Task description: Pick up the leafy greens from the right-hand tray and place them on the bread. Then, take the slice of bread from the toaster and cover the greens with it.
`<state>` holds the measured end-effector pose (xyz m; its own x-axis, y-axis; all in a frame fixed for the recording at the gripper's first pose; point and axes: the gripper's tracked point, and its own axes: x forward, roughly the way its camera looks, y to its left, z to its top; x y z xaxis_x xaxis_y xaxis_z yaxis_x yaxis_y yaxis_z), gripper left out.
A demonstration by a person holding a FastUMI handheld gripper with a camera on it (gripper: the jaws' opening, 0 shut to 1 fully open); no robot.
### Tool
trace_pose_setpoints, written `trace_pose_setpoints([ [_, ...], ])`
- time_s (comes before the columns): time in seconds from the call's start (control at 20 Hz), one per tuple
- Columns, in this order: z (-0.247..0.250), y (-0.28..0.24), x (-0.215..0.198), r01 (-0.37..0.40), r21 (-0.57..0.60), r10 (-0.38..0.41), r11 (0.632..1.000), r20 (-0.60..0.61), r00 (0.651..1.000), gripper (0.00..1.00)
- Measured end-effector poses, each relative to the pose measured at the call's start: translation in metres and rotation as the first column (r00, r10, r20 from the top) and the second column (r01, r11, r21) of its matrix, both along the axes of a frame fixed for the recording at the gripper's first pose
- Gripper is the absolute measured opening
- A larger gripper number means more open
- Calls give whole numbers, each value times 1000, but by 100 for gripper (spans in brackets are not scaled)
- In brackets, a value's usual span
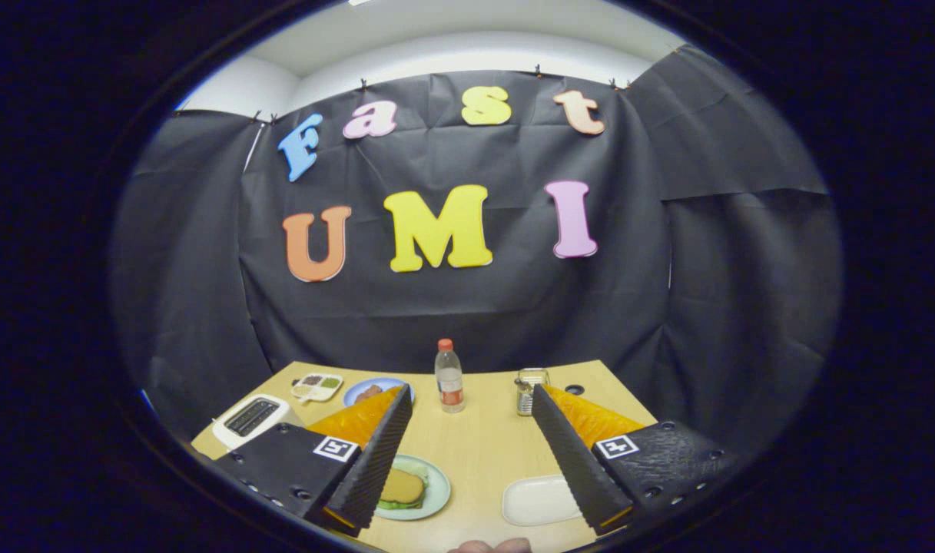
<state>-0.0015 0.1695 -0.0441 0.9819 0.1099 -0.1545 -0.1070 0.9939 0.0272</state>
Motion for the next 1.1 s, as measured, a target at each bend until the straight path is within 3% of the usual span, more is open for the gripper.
trace_pose_setpoints([
  [0.25,36,9,-24,31,-15,-30,999,76,997,96],
  [1.1,48,22,-37,97,-42,-92,994,110,990,96],
])
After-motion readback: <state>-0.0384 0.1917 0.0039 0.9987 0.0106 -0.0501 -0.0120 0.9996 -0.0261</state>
